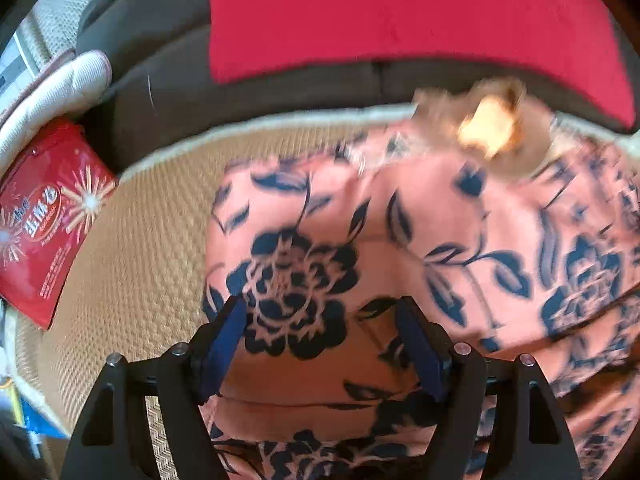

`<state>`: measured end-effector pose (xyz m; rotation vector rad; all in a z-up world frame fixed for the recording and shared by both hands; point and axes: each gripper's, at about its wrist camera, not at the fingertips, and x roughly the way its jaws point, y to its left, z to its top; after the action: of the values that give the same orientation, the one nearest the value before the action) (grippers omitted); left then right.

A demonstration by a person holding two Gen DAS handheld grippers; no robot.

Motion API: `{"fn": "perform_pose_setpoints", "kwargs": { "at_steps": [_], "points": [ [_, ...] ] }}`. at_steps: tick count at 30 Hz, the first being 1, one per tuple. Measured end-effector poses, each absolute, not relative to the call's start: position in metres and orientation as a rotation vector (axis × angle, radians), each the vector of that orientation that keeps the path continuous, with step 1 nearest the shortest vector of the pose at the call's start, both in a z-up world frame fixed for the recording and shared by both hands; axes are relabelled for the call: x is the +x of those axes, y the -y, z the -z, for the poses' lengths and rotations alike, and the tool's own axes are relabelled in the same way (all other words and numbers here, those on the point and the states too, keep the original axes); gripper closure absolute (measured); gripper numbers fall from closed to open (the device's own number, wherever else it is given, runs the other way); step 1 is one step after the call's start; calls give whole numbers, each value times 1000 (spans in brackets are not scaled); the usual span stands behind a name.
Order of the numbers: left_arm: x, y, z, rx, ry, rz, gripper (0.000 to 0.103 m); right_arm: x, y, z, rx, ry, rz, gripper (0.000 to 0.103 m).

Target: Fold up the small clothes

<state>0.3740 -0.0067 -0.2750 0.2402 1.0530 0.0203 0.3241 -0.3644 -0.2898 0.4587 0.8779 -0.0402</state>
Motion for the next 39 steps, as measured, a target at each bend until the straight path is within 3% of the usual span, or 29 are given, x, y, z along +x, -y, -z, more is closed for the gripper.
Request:
{"fn": "perform_pose_setpoints", "kwargs": {
  "at_steps": [2,8,16,21,39],
  "points": [
    [375,6,271,228,-1050,-16,25,330,371,303,483,-926,58,92],
    [390,-2,244,99,-972,28,25,331,363,281,483,-813,-16,89],
    [428,15,276,141,-1051,-37,24,373,328,306,451,-915,-63,90],
    [429,19,267,120,-1035,-17,24,370,326,298,451,-896,-93,90],
    [357,48,259,226,-1047,115,24,310,293,285,359,-964,-281,90]
  ]
}}
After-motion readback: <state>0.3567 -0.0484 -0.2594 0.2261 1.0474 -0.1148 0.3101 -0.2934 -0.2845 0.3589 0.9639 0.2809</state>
